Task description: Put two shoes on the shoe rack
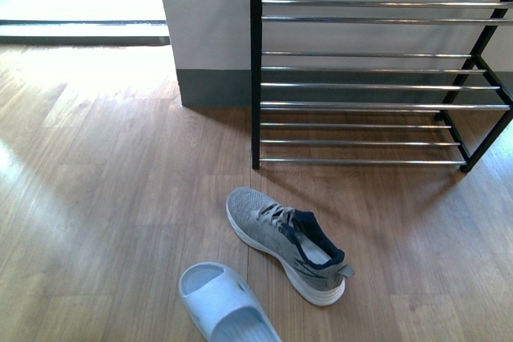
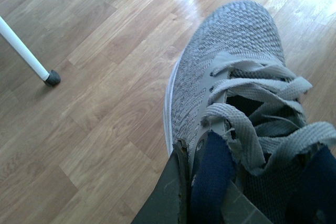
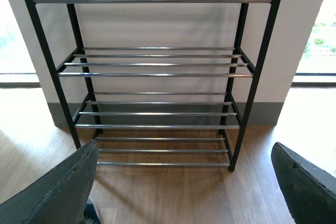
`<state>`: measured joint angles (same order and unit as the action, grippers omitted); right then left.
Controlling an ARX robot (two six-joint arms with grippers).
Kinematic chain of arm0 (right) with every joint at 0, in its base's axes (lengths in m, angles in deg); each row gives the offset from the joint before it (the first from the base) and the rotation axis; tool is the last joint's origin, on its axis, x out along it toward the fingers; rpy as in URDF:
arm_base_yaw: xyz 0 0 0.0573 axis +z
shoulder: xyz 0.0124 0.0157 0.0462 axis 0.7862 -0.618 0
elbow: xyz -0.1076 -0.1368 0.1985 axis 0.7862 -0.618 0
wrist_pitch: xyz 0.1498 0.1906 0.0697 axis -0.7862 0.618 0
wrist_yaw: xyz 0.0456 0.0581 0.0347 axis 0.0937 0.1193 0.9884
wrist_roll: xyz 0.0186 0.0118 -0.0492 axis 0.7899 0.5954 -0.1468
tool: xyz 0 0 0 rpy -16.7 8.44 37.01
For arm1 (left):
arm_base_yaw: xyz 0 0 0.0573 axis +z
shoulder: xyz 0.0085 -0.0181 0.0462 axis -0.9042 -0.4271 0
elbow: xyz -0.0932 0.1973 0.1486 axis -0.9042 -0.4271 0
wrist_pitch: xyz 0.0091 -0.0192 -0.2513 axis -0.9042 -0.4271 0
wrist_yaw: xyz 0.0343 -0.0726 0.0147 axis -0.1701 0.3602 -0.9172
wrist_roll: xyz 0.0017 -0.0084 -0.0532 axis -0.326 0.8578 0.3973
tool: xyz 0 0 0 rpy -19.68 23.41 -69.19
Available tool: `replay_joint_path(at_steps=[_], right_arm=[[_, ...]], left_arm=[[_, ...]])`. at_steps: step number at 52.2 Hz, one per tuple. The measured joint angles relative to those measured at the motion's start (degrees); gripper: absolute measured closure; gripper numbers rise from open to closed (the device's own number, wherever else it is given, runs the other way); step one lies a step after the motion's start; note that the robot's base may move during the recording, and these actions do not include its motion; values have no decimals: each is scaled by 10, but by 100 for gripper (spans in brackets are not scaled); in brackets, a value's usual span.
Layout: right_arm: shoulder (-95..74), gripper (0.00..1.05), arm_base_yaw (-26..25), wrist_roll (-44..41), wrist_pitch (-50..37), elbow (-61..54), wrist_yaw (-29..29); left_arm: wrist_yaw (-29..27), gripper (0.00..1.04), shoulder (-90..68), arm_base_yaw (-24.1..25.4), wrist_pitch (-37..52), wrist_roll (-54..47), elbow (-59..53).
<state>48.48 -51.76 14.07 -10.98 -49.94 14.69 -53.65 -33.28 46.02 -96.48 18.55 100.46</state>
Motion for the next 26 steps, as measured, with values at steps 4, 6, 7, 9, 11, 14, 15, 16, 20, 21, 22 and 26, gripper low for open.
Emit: replay_joint_path(at_steps=[4, 6, 7, 9, 11, 14, 15, 16, 20, 21, 22, 26], right_arm=[[0, 9, 0, 0, 0, 0, 0], [0, 9, 0, 0, 0, 0, 0], [0, 9, 0, 0, 0, 0, 0], [0, 9, 0, 0, 0, 0, 0], [0, 9, 0, 0, 0, 0, 0], [0, 9, 0, 0, 0, 0, 0], [0, 9, 0, 0, 0, 0, 0], [0, 9, 0, 0, 0, 0, 0], [-5, 9, 4, 5, 13, 0, 44], [-13, 9, 15, 5, 7, 0, 35], [-17, 9, 20, 5, 3, 0, 30], [-93, 9, 71, 9, -74, 1, -20]], left_arm=[[0, 103, 0, 0, 0, 0, 0], [-1, 103, 0, 0, 0, 0, 0], [-1, 103, 0, 0, 0, 0, 0], [-1, 103, 0, 0, 0, 0, 0], [-1, 103, 0, 0, 0, 0, 0], [-1, 103, 0, 0, 0, 0, 0], [-2, 103, 0, 0, 0, 0, 0], [-2, 103, 0, 0, 0, 0, 0], [-2, 103, 0, 0, 0, 0, 0], [-2, 103, 0, 0, 0, 0, 0], [-2, 103, 0, 0, 0, 0, 0], [-2, 103, 0, 0, 0, 0, 0]])
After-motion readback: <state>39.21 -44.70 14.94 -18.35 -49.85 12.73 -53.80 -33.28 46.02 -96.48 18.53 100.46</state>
